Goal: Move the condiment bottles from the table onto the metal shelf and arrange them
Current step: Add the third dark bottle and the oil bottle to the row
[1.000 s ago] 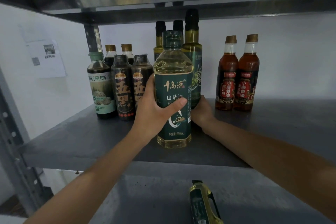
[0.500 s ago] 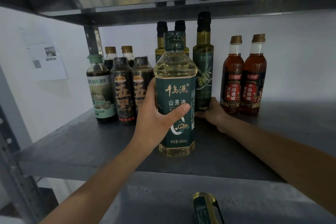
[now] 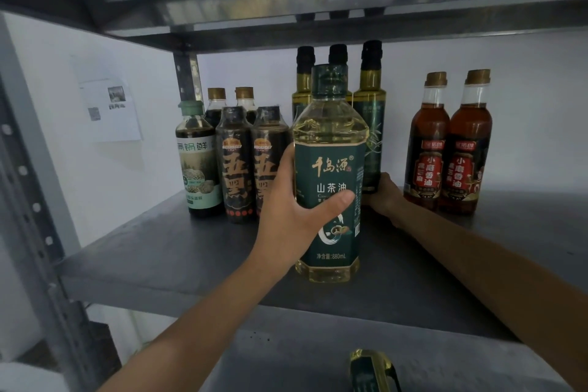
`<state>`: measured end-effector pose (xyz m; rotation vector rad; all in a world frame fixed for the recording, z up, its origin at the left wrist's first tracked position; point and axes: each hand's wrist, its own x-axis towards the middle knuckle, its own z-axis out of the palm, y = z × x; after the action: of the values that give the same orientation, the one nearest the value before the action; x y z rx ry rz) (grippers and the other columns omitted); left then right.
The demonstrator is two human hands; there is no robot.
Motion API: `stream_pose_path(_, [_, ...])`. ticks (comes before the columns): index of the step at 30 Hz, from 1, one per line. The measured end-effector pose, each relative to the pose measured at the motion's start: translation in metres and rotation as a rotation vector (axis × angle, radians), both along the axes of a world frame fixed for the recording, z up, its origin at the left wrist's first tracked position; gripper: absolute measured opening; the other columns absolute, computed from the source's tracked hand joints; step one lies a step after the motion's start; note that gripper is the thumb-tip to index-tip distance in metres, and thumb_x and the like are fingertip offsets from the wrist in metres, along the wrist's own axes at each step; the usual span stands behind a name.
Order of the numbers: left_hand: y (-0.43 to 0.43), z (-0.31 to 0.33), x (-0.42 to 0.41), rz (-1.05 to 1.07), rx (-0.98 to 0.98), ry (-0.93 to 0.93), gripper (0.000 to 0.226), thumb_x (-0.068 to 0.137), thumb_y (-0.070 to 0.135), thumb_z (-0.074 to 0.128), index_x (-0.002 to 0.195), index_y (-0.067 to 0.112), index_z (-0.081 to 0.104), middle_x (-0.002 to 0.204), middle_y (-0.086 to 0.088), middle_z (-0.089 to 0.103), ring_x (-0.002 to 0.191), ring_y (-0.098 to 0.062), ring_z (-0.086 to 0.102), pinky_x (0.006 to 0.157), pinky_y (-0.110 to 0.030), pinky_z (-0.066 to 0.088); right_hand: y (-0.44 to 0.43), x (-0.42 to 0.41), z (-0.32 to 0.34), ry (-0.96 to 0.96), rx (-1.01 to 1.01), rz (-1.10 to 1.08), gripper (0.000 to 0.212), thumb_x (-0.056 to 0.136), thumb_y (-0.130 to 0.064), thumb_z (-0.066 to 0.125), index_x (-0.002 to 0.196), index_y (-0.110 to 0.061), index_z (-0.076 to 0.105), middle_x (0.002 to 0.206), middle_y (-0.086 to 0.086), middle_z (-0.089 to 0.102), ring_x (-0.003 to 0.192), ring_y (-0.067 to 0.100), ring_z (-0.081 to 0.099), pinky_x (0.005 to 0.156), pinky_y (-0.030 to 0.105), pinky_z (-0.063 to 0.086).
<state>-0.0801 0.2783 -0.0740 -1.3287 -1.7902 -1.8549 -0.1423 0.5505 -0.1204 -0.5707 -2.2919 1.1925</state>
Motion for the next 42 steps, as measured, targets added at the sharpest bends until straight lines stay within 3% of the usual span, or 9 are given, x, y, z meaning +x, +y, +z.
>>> stream_pose_path(6, [0.003,-0.013,-0.001,-0.004,-0.015,0.048,0.066,0.081,0.048,0.060,0.138,0.037,0.029,0.123,0.017,0.059,0.113,-0.003,0.058,0.093,-0.029,0.050,-0.056,0.064,0.006,0.195,-0.011,-0.133,0.076,0.074,-0.008,0.078,0.135,0.000,0.034,0.128,0.016,0.049,0.114,0.028,0.051,0.091,0.029,0.045])
stream_pose_path(9, [0.003,-0.021,-0.001,-0.152,-0.026,0.037,0.065,0.091,0.038,0.048,0.146,0.033,0.013,0.135,0.018,0.048,0.126,-0.006,0.048,0.102,-0.026,0.042,-0.087,0.130,0.012,0.216,-0.205,0.325,0.078,0.068,0.012,0.069,0.133,-0.018,0.038,0.122,0.001,0.056,0.106,0.010,0.058,0.080,0.017,0.050])
stream_pose_path(12, [0.013,-0.021,0.001,-0.239,-0.074,0.055,0.068,0.093,0.041,0.045,0.143,0.045,-0.001,0.146,0.023,0.031,0.137,-0.006,0.033,0.113,-0.036,0.032,-0.104,0.173,0.017,0.089,-0.294,0.716,0.095,0.059,0.006,0.069,0.136,-0.035,0.032,0.132,-0.016,0.053,0.121,0.000,0.052,0.092,0.018,0.047])
stream_pose_path(17, [0.039,-0.020,0.010,-0.253,-0.197,0.068,0.083,0.086,0.068,0.042,0.139,0.053,-0.020,0.158,0.011,0.004,0.146,-0.016,0.012,0.115,-0.053,0.020,-0.101,0.174,0.018,0.120,-0.223,0.434,0.112,0.042,-0.022,0.095,0.135,-0.041,0.035,0.126,-0.014,0.058,0.113,0.002,0.057,0.090,0.025,0.051])
stream_pose_path(22, [0.026,-0.020,0.002,-0.235,-0.499,0.208,0.088,0.097,0.043,0.042,0.142,0.028,-0.033,0.149,0.029,-0.012,0.136,0.014,-0.007,0.116,-0.024,0.007,-0.098,0.176,0.022,0.163,-0.103,0.257,0.102,0.040,-0.019,0.087,0.127,-0.044,0.039,0.119,-0.020,0.057,0.107,-0.002,0.054,0.084,0.020,0.045])
stream_pose_path(26, [-0.009,-0.038,-0.019,0.046,-0.937,0.444,0.076,0.097,0.044,0.043,0.152,0.022,-0.004,0.157,0.010,0.003,0.142,-0.008,0.011,0.115,-0.029,0.023,-0.095,0.167,0.025,0.149,-0.120,0.231,0.094,0.046,-0.011,0.086,0.121,-0.043,0.039,0.110,-0.024,0.057,0.098,-0.007,0.054,0.075,0.013,0.043])
stream_pose_path(29, [-0.023,-0.035,-0.027,0.394,-0.769,0.465,0.030,0.095,0.036,0.050,0.121,0.021,0.054,0.123,0.002,0.052,0.112,-0.017,0.052,0.089,-0.034,0.048,-0.092,0.155,0.028,0.146,-0.119,0.210,0.087,0.056,0.000,0.083,0.120,-0.039,0.038,0.102,-0.024,0.056,0.087,-0.009,0.055,0.063,0.009,0.044])
stream_pose_path(32, [-0.023,-0.029,-0.040,0.557,-0.668,0.310,0.026,0.091,0.041,0.057,0.103,0.018,0.053,0.095,-0.001,0.064,0.089,-0.022,0.062,0.071,-0.037,0.051,-0.090,0.140,0.027,0.156,-0.114,0.178,0.085,0.060,0.003,0.081,0.123,-0.034,0.037,0.100,-0.023,0.054,0.084,-0.007,0.055,0.062,0.010,0.045])
stream_pose_path(42, [0.002,-0.027,-0.065,0.633,-0.859,0.396,0.038,0.091,0.046,0.054,0.104,0.010,0.052,0.102,-0.011,0.064,0.095,-0.030,0.063,0.063,-0.033,0.041,-0.077,0.114,0.026,0.079,-0.049,0.135,0.111,0.045,-0.020,0.088,0.141,-0.026,0.032,0.128,-0.008,0.051,0.110,0.011,0.053,0.091,0.030,0.048])
